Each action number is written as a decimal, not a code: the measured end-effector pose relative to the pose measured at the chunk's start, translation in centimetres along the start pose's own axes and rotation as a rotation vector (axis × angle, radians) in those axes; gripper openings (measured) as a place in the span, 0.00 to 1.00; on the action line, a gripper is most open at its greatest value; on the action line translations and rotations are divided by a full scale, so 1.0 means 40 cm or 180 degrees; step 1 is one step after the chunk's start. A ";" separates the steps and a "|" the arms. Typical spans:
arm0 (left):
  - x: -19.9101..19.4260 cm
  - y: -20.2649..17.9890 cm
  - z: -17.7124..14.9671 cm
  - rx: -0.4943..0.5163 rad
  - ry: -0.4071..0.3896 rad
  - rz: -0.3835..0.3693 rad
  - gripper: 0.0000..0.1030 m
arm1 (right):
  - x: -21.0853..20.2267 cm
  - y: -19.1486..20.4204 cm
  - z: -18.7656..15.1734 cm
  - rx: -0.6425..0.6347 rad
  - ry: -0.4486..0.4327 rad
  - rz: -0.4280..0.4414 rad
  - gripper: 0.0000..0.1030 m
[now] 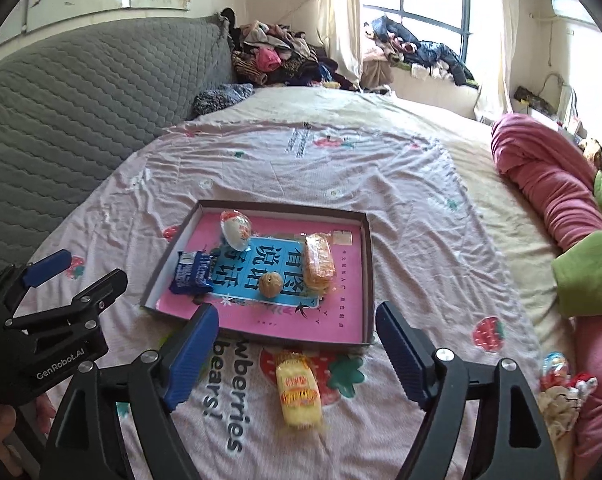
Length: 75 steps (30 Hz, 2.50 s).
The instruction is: Organize objects
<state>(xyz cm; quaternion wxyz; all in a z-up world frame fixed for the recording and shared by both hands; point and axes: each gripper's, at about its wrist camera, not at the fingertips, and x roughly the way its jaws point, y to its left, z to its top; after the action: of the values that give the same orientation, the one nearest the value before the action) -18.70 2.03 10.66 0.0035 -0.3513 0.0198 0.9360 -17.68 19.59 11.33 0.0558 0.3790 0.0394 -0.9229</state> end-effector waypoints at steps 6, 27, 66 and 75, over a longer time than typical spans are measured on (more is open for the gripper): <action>-0.111 -0.007 -0.010 0.0042 -0.0077 -0.0016 0.80 | -0.107 0.006 -0.018 0.0000 -0.0075 -0.0020 0.82; -0.381 -0.033 -0.070 0.0097 -0.0282 -0.0037 0.80 | -0.365 0.012 -0.083 -0.0012 -0.0304 -0.0025 0.93; -0.206 -0.042 -0.346 0.0149 0.0312 -0.0103 0.81 | -0.149 0.032 -0.339 -0.0123 0.0396 0.0011 0.93; -0.151 -0.046 -0.362 0.0153 0.0422 -0.0134 0.81 | -0.103 0.021 -0.347 -0.0096 0.0455 -0.0019 0.93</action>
<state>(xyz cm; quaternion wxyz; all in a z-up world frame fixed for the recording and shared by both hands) -4.59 3.35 3.67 0.0303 -0.4127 0.0351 0.9097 -5.00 20.66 4.35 0.0558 0.4429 0.0583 -0.8929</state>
